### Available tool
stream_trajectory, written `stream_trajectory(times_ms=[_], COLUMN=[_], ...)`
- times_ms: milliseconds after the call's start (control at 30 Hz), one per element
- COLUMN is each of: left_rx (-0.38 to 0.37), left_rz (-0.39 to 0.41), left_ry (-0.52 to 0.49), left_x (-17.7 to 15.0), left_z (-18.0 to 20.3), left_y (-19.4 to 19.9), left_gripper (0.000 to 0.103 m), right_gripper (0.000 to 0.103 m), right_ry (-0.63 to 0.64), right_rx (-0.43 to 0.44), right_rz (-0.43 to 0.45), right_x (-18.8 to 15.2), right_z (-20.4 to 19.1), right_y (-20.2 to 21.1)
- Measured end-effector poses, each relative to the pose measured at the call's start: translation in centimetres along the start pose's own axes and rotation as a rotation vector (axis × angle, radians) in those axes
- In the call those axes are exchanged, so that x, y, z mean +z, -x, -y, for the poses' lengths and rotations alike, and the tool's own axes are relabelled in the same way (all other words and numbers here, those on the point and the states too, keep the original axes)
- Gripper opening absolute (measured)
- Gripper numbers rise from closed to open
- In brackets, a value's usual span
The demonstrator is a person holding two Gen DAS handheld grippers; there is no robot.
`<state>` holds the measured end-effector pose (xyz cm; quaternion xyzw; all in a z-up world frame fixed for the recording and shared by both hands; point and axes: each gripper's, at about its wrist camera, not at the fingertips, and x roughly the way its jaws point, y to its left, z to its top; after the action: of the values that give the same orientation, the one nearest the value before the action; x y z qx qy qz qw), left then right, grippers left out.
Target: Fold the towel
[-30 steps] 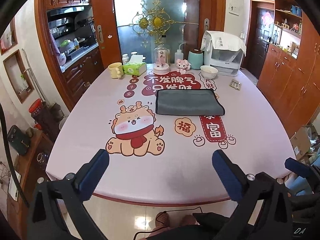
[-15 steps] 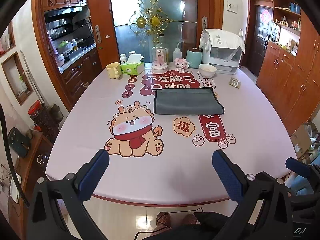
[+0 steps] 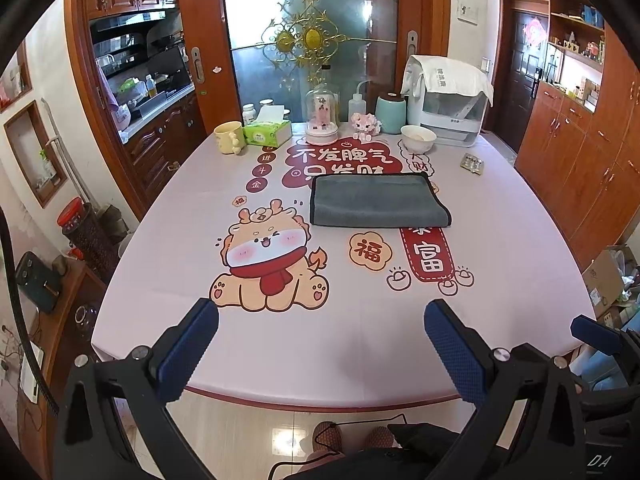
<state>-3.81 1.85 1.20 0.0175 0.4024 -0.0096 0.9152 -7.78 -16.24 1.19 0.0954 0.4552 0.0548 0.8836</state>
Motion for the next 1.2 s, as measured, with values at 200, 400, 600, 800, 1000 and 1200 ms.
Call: stream_trajectory(times_ms=[200,400,600,800,1000,1200], left_rx=[0.000,-0.002,-0.003,-0.002,-0.002,-0.003], left_rz=[-0.002,-0.004,-0.005,-0.005,-0.005,-0.005], left_ry=[0.002,0.002,0.002,0.002,0.002,0.002], left_x=[-0.22,-0.14,-0.13,-0.09,-0.08,-0.08], left_z=[-0.20,-0.16,-0.14,-0.09,-0.10,-0.11], left_y=[-0.03,-0.08,-0.14,-0.14,-0.14,-0.14], left_gripper=[0.102,0.102,0.102,0.102,0.102,0.102], right_gripper=[0.103,0.103,0.103,0.103,0.103,0.103], right_ry=[0.000,-0.001,-0.001,0.000,0.000,-0.002], right_rx=[-0.002,-0.002,-0.002,-0.001,-0.002,-0.002], right_rz=[-0.001,-0.002,-0.003,-0.003,-0.004,-0.005], right_x=[-0.28,-0.24,-0.17,-0.13,-0.04,-0.01], right_z=[-0.08,-0.08,-0.08,-0.06,-0.09,-0.08], right_y=[-0.12,-0.10,-0.10,-0.05,0.01,0.02])
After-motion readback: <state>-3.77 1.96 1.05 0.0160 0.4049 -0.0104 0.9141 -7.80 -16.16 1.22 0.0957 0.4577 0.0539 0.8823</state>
